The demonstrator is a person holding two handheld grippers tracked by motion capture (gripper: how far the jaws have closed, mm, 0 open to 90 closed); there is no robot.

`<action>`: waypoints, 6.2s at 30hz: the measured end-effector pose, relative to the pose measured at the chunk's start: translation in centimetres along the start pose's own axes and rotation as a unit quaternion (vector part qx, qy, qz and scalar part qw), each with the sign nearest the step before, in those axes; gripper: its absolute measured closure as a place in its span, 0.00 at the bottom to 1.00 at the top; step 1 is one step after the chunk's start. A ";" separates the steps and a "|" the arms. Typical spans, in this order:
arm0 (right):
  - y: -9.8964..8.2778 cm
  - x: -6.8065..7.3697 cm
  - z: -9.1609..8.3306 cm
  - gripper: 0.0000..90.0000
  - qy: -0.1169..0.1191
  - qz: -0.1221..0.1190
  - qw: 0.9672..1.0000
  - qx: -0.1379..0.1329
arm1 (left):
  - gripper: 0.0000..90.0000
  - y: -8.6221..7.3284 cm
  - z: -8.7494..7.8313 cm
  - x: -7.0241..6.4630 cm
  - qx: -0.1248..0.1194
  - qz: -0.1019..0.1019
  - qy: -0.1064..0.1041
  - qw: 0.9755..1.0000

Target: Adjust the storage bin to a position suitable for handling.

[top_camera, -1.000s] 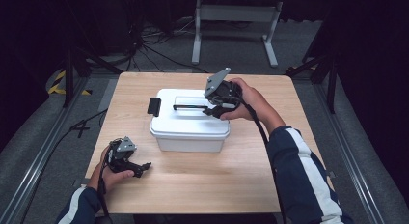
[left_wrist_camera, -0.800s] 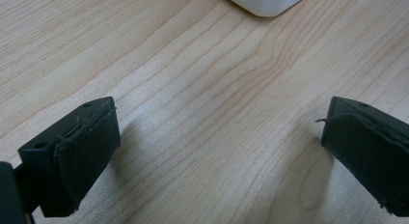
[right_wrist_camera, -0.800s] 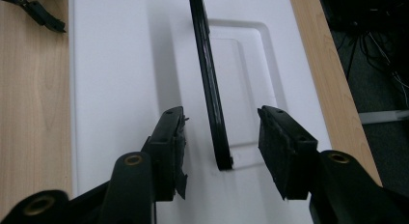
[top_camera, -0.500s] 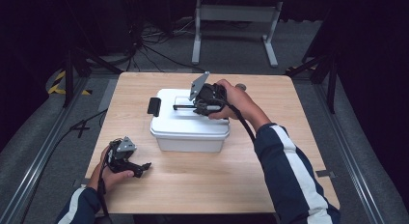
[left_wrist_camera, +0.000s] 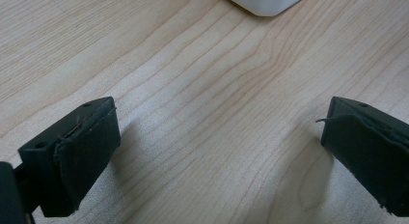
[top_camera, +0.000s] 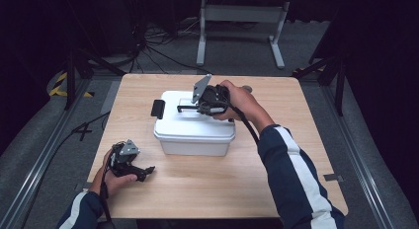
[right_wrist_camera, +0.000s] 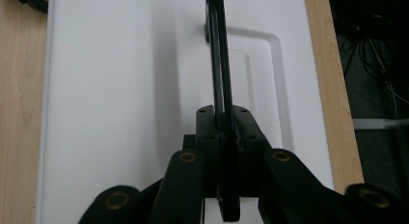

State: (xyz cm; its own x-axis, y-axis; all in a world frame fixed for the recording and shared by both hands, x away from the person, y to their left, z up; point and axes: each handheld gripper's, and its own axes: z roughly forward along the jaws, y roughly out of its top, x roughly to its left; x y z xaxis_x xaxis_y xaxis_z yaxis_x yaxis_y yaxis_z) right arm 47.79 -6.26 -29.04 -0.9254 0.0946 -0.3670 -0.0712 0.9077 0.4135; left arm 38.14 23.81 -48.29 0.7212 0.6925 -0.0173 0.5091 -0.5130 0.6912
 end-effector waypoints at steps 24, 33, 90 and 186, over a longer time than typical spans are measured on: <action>-0.4 -0.5 -2.8 0.94 -0.032 0.010 0.998 -0.046 | 0.01 0.0 0.0 0.0 0.000 0.000 0.000 1.000; -1.8 -0.6 -4.4 0.94 -0.044 0.021 0.997 -0.057 | 0.01 0.0 0.0 0.0 0.002 0.000 -0.002 1.000; -21.3 1.7 -15.5 0.94 -0.143 0.146 0.977 -0.065 | 0.01 0.0 0.0 0.0 0.002 -0.002 0.000 1.000; -26.8 2.6 -3.8 0.82 -0.054 0.252 0.966 -0.022 | 0.01 0.0 -0.1 0.0 0.002 -0.001 -0.002 1.000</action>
State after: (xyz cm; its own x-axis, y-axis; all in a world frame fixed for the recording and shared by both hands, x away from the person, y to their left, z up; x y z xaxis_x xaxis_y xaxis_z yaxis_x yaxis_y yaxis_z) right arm 45.89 -31.86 -37.94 -0.8026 0.5644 -0.1934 0.3605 0.7171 0.5965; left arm 38.13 23.88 -48.27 0.7221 0.6914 -0.0227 0.5126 -0.5128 0.6887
